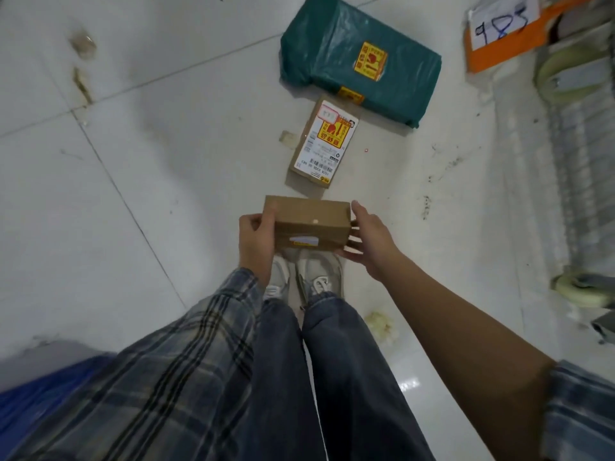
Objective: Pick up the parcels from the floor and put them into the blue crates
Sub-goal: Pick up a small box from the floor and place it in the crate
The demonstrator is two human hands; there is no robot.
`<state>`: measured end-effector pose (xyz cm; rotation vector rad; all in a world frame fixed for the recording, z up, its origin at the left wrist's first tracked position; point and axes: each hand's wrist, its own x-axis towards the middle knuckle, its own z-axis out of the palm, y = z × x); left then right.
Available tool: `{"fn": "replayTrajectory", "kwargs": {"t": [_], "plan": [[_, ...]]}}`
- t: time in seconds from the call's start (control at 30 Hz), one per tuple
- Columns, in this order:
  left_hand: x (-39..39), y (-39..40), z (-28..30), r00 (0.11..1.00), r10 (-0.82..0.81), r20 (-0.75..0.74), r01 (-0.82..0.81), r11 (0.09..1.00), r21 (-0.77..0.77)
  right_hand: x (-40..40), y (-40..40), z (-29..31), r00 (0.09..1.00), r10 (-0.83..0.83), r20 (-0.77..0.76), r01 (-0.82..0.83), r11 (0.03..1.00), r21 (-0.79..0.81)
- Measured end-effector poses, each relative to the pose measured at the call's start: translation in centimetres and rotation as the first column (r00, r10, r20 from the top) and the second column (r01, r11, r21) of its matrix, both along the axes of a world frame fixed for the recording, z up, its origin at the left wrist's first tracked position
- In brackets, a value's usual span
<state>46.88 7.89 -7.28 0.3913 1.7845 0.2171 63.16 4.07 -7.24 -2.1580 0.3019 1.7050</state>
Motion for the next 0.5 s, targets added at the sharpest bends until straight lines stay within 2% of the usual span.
{"fn": "replayTrajectory", "kwargs": {"t": [0.07,0.17,0.27,0.33,0.4,0.43,0.5], "plan": [[-0.4,-0.2,2.4,0.999,0.041,0.006,-0.041,0.999,0.029,-0.7,-0.5,2.4,0.998,0.059,-0.012,-0.059,0.998,-0.01],[-0.8,0.6,5.9,0.995,0.097,0.027,-0.099,0.992,0.077,-1.6,-1.2,5.7,0.986,0.085,-0.145,-0.09,0.995,-0.03],[-1.6,1.9,8.6,0.999,0.044,0.023,-0.046,0.991,0.124,-2.3,-1.4,8.8,0.964,0.163,-0.211,-0.159,0.987,0.035],[-2.1,2.8,10.1,0.999,-0.007,0.037,0.004,0.997,0.077,-3.1,-1.3,10.4,0.976,0.178,-0.128,-0.169,0.982,0.082],[-2.2,3.7,11.6,0.998,0.009,0.062,-0.006,0.999,-0.039,-4.3,-0.8,11.8,0.978,0.206,0.038,-0.209,0.971,0.112],[-2.2,4.0,12.3,0.998,0.028,0.062,-0.023,0.996,-0.081,-5.0,-0.5,12.6,0.957,0.261,0.126,-0.277,0.951,0.135],[-2.0,4.2,13.3,0.992,0.097,0.076,-0.088,0.989,-0.118,-6.4,-0.3,14.0,0.856,0.399,0.328,-0.473,0.862,0.184]]}}
